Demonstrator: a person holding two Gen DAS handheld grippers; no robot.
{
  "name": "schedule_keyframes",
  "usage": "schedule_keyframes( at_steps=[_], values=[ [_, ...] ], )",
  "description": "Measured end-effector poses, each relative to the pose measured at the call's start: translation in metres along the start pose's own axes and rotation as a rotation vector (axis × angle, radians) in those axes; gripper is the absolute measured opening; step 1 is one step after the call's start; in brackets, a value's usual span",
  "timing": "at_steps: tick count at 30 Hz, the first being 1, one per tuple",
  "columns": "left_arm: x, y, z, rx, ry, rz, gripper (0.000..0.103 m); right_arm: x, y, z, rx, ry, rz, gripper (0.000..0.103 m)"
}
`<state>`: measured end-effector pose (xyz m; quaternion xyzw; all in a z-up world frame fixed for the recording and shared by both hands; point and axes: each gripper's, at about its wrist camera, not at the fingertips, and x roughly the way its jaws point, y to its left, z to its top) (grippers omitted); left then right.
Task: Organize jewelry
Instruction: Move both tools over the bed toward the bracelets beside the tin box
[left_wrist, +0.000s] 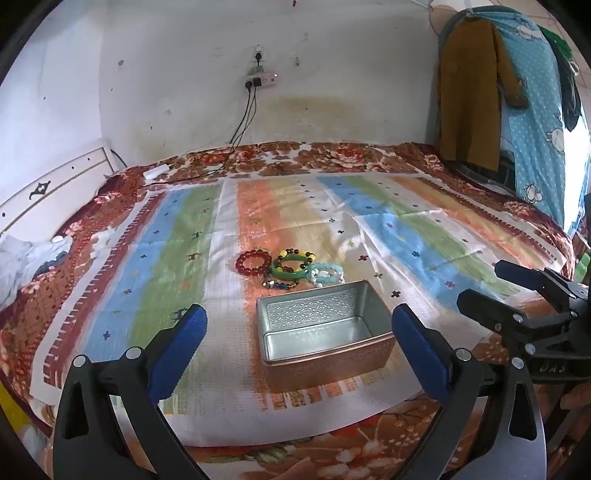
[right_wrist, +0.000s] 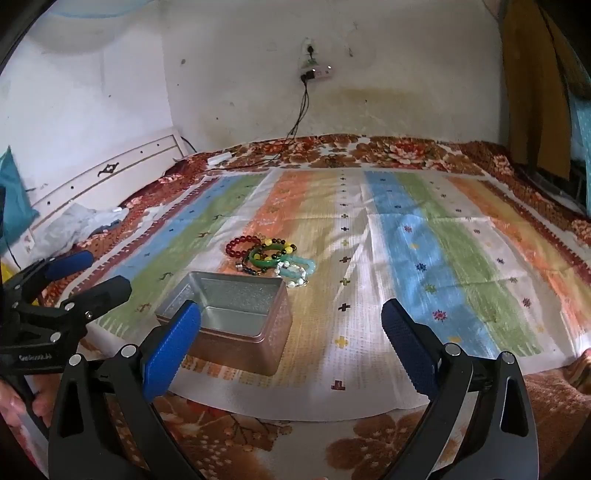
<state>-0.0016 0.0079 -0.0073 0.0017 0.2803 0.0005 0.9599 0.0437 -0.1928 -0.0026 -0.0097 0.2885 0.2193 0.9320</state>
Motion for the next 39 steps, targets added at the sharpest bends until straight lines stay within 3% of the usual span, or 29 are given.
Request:
schedule_keyframes(
  at_steps=[25,39],
  values=[
    [0.001,0.001,0.004,-0.016,0.014,0.004,0.098,-0.001,0.008,-0.003,-0.035,-0.011,-0.010,0.099],
    [0.014,-0.004,0.022,0.003,0.005,-0.010,0.098,0.009,0.002,0.015,-0.010,-0.016,-0.013,0.099]
  ],
)
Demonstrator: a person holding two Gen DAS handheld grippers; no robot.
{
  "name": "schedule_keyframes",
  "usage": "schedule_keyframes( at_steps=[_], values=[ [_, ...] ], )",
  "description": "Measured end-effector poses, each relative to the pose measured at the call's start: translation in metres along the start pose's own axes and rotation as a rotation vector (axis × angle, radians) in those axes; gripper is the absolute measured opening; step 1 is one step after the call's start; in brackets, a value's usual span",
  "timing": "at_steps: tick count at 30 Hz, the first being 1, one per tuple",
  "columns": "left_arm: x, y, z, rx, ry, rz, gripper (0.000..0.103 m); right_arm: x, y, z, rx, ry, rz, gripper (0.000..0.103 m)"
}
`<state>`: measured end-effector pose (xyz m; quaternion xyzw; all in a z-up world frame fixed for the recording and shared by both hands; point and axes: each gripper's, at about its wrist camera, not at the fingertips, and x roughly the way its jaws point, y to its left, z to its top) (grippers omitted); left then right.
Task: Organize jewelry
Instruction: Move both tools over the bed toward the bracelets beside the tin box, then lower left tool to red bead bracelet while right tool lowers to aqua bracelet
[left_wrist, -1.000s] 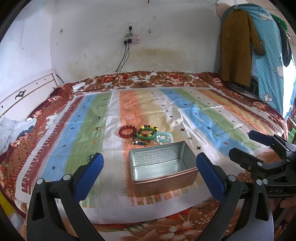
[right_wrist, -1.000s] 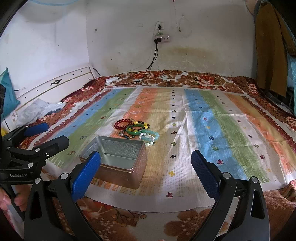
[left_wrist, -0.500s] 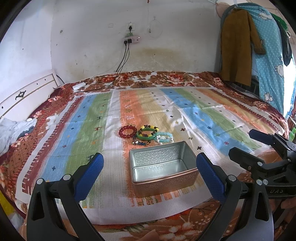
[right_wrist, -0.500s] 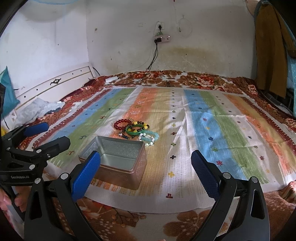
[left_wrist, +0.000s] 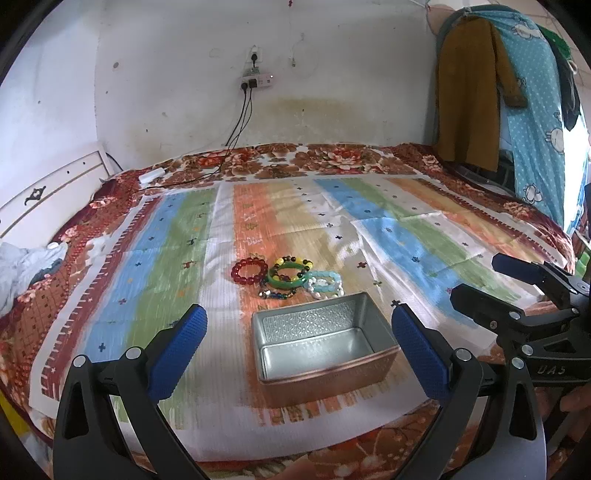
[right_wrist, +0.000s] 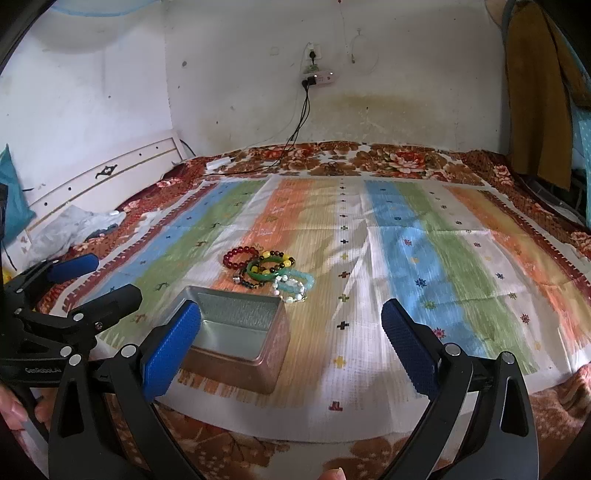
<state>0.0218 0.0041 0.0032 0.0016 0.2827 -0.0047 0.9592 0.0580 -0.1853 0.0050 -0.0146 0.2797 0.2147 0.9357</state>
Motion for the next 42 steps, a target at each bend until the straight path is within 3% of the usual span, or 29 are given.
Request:
schedule_keyframes(
  at_steps=[13,19,24,27,34,42],
  values=[
    [0.020,0.010,0.013,-0.019,0.017,-0.027,0.097,0.019,-0.009,0.022,0.008,0.002,-0.019,0.099],
    [0.038,0.018,0.021,-0.015,0.028,0.034,0.098,0.031,-0.012,0.029,0.000,0.009,-0.002,0.099],
    [0.056,0.025,0.026,-0.012,0.053,0.008,0.097,0.042,-0.019,0.032,0.039,0.033,0.008,0.099],
    [0.055,0.028,0.029,-0.027,-0.008,0.046,0.097,0.045,-0.019,0.034,0.034,0.027,-0.009,0.099],
    [0.078,0.034,0.037,-0.024,0.073,0.005,0.098,0.058,-0.020,0.041,0.040,0.036,-0.018,0.099],
    [0.099,0.043,0.044,-0.047,0.124,0.016,0.098,0.077,-0.019,0.049,0.004,0.075,-0.016,0.099]
  ],
)
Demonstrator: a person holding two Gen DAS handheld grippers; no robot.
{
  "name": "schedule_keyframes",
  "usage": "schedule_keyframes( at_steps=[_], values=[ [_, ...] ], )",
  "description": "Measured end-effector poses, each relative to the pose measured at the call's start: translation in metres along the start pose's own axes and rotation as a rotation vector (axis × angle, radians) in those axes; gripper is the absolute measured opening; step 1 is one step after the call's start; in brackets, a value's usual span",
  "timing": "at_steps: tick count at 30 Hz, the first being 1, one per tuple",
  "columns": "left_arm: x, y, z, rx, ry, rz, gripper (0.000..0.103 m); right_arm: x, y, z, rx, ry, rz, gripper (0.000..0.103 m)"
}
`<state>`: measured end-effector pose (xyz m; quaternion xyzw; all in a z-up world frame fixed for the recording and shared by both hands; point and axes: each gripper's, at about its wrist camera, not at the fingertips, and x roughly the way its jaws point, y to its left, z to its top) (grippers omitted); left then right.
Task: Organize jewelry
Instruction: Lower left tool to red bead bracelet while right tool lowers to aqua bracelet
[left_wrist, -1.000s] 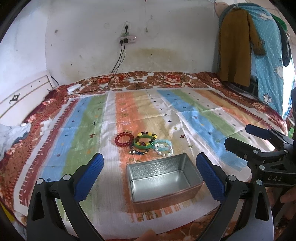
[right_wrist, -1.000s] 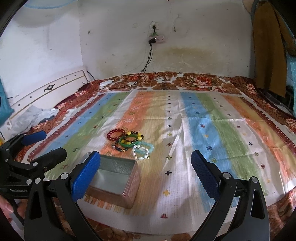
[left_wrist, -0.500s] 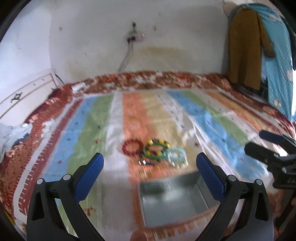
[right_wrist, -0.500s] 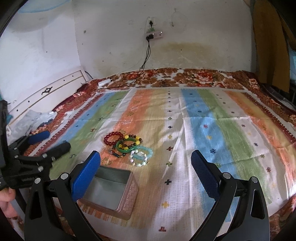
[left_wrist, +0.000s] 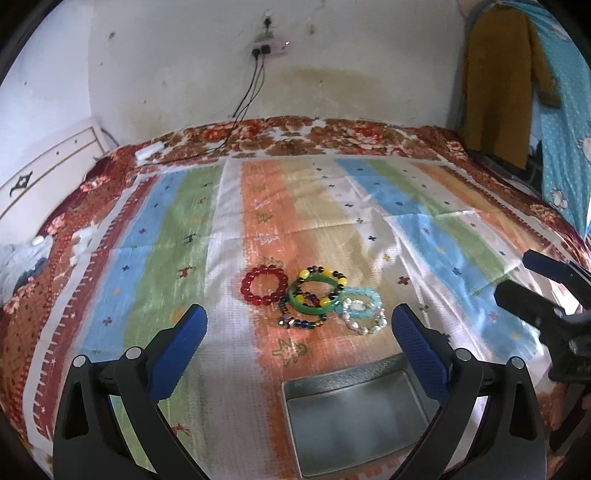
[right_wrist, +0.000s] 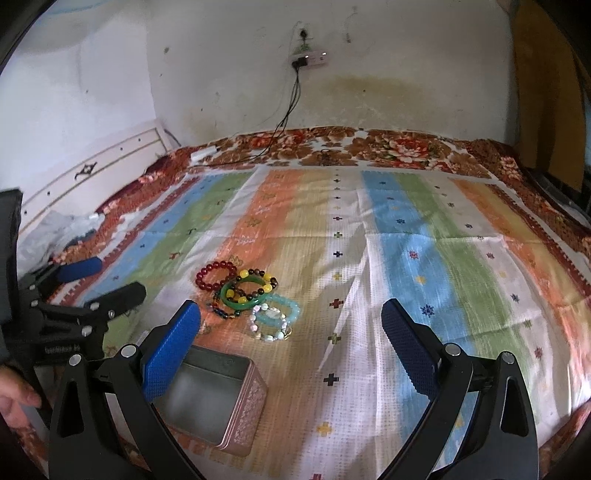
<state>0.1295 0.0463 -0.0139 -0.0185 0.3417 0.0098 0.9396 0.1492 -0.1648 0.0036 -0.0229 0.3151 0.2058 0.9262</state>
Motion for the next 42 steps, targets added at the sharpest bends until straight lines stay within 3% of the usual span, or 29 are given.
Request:
schedule_keyframes(
  at_steps=[7,11,19,42],
  values=[
    [0.013,0.011,0.012,-0.006,0.008,0.014,0.098,0.011,0.000,0.008,-0.005,0.005,-0.001,0.099],
    [0.024,0.016,0.017,-0.012,0.044,0.031,0.098,0.025,-0.002,0.010,0.011,0.061,0.007,0.099],
    [0.042,0.028,0.025,-0.045,0.086,0.075,0.097,0.043,-0.004,0.016,0.002,0.093,-0.001,0.099],
    [0.091,0.052,0.043,-0.102,0.194,0.078,0.097,0.110,-0.012,0.029,0.018,0.289,0.006,0.099]
  ],
)
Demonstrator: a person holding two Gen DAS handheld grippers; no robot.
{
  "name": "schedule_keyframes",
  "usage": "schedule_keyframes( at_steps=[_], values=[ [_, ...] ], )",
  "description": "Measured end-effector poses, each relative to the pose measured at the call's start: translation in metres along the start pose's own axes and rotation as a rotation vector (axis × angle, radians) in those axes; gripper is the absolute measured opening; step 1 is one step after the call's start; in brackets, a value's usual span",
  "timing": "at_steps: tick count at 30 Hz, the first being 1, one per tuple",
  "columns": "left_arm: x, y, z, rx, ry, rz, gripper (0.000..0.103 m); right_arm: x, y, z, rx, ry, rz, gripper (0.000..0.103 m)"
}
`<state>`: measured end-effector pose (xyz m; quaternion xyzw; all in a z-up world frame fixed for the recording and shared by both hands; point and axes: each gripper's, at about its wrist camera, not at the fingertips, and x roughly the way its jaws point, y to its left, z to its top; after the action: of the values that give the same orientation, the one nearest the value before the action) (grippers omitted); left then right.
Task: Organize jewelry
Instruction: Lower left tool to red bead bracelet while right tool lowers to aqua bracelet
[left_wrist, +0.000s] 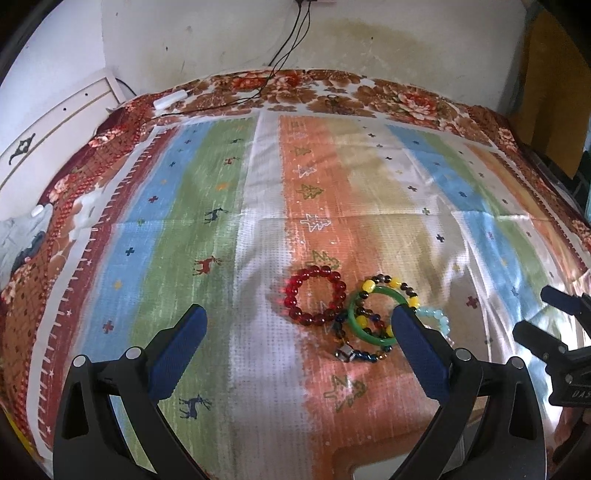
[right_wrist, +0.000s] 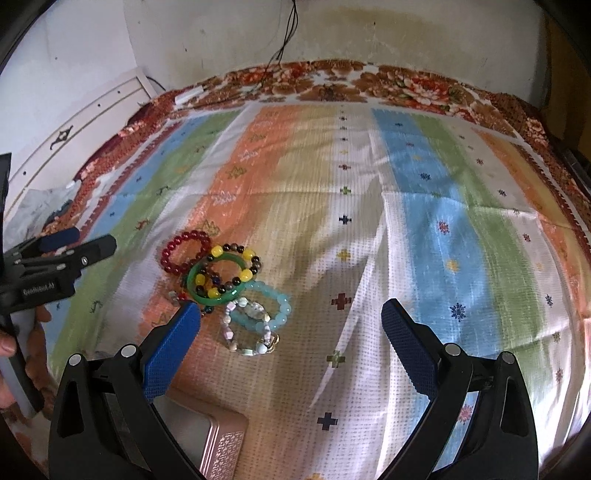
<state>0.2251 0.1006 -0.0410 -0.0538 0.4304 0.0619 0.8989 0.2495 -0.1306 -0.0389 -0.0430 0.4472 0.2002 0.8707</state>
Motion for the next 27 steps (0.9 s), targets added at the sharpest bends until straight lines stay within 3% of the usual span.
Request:
schedule_keyframes(
  at_steps=[12,15,23,27],
  values=[
    [0.039,0.011,0.011,-0.039,0.106,0.029,0.097,0.038,-0.011,0.008,0.051,0.128,0.018,0.099],
    [0.054,0.014,0.012,-0.055,0.161,0.033,0.090,0.046,-0.013,0.008,0.067,0.160,0.017,0.099],
    [0.080,0.018,0.016,-0.068,0.216,0.036,0.088,0.065,-0.017,0.013,0.109,0.213,0.041,0.099],
    [0.095,0.020,0.017,-0.067,0.252,0.041,0.080,0.074,-0.017,0.014,0.084,0.230,0.017,0.099]
  ],
)
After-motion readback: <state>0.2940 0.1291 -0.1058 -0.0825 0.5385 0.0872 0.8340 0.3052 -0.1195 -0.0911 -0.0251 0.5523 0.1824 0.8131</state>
